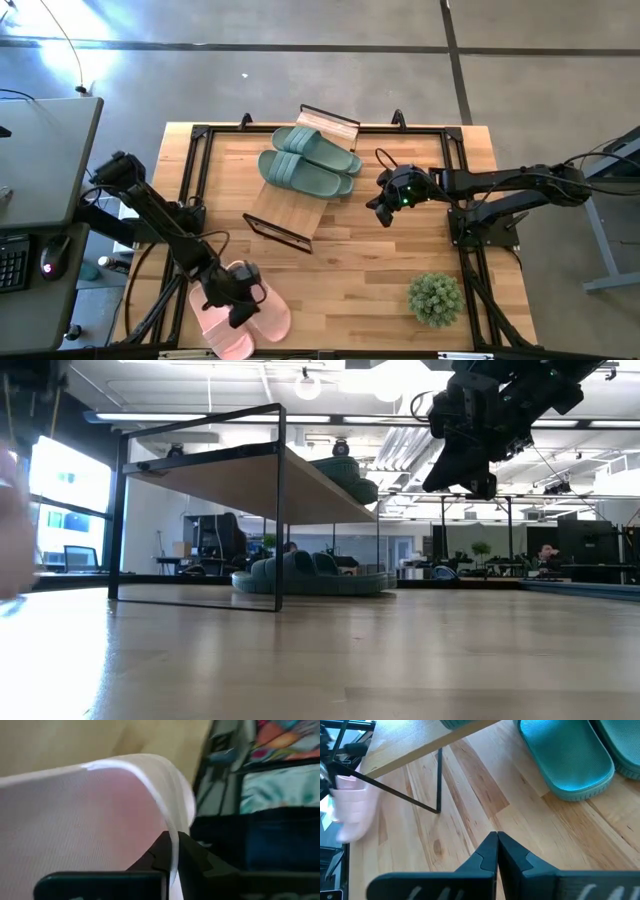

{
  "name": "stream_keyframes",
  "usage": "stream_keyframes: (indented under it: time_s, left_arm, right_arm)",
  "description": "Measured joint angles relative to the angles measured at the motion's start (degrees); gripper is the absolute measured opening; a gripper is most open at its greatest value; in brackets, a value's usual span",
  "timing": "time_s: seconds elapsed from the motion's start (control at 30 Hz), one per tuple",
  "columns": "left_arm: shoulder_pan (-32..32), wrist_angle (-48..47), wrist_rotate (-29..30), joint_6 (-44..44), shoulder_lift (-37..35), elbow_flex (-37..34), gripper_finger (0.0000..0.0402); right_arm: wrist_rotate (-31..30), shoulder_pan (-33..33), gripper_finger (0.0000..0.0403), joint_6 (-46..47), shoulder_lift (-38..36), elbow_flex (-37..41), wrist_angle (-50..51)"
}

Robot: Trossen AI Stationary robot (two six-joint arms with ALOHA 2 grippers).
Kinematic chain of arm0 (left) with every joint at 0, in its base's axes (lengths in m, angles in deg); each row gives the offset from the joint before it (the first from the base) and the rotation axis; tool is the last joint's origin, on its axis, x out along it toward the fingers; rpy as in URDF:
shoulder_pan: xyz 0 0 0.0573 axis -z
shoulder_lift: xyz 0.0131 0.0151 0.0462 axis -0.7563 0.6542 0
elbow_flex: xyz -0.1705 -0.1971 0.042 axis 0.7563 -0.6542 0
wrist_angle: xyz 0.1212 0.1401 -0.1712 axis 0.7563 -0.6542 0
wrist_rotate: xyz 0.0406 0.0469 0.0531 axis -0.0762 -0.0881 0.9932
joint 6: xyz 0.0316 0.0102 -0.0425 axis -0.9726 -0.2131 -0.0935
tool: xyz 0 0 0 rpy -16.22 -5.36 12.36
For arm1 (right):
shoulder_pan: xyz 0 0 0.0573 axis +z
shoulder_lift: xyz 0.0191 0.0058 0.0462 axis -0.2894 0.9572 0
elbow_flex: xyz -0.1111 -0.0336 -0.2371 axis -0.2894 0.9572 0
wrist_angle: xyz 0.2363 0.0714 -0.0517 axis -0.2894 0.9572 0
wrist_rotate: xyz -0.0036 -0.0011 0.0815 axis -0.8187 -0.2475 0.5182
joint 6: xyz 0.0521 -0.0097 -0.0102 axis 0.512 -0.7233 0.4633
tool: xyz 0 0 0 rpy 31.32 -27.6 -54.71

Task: Pick and place slides into the shelf
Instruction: Put the pink slide under the shelf

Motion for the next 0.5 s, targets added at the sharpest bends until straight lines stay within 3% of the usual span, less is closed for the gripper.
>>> stream_keyframes:
  time_s: [0.2,0.33,0.5]
  left_arm:
    - [0.0,7.0,3.6,-3.7,-2.3,0.0,0.0003]
    - [0.0,13.0,2.8,-6.4,-2.8,0.0,0.0003]
    - [0.0,25.7,1.3,-9.6,-2.8,0.0,0.0002]
  right_arm:
    - [3.1,0.0,0.0,0.4,-1.4,0.0,-0.5]
    - [6.1,0.0,0.0,0.5,-5.3,0.0,-0.6]
    - [14.1,0.0,0.0,3.0,-11.2,0.0,-1.0]
